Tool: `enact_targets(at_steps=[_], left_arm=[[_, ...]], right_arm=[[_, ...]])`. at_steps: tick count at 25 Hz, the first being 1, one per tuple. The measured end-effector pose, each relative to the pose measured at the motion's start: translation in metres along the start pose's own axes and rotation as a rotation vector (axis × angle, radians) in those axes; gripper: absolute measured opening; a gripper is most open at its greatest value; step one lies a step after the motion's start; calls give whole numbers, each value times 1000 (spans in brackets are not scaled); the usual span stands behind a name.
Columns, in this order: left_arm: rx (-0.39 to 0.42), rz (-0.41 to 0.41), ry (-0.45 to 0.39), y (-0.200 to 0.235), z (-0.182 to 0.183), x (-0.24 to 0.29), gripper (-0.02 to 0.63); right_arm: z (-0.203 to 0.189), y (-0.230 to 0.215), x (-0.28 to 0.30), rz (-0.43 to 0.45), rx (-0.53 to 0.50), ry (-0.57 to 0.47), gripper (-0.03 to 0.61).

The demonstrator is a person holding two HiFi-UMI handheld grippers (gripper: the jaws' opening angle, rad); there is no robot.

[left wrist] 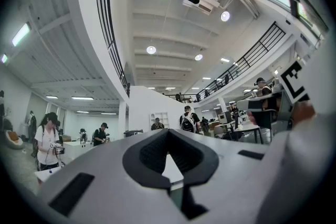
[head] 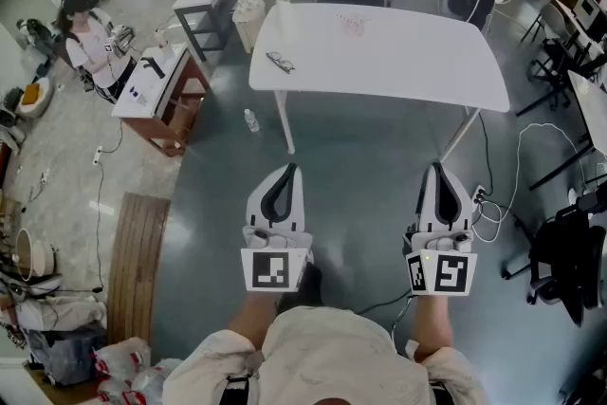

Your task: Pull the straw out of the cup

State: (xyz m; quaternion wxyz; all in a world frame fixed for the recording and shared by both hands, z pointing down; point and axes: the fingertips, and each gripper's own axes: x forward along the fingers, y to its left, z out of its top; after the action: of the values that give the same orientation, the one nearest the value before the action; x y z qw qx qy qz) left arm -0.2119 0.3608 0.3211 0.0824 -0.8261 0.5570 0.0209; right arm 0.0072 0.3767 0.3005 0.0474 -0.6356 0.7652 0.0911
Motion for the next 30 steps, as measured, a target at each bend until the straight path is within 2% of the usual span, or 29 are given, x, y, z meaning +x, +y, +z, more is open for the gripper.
enact_targets(at_steps=[3,6,13,21,30], left_arm=[[-41,3,19,-50,6,-33,3],[-32,-6,29,-89,14,-65,3],[-15,-3,43,-128,36,-102,3],[16,-28,27,-156,45,-102,2],[-14,-35,24,-150,27,-62,2]], right_arm=[[4,-19,-52,-1,-16,11,0],[6,-34,-98,-4,-4,14,0],[17,-52,-151,-7,38,2,0],[17,-68,-168,-29,27,-5,0],[1,-80,-130,-18,26,13,0]])
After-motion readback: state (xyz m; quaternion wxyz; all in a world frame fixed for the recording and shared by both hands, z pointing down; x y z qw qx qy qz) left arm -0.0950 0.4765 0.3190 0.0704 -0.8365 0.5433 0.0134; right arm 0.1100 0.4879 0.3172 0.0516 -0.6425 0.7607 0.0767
